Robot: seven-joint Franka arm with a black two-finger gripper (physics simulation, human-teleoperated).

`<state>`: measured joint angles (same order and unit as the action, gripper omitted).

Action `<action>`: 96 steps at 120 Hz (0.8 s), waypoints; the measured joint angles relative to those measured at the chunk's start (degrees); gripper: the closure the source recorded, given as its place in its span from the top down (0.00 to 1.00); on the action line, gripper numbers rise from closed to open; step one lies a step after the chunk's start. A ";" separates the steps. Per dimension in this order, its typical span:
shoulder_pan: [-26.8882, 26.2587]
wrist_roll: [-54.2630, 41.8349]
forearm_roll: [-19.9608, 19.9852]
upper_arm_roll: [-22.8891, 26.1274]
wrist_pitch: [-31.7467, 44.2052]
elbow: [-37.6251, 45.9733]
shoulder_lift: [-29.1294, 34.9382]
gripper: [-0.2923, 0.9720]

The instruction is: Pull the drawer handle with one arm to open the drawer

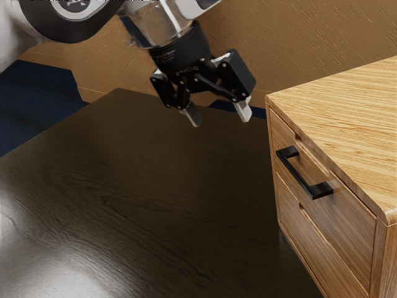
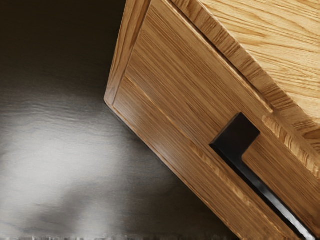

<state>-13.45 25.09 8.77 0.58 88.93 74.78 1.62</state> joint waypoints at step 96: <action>15.28 23.04 -1.50 21.45 12.00 13.69 4.89 0.77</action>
<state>1.83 48.13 7.28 22.03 100.94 88.47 6.51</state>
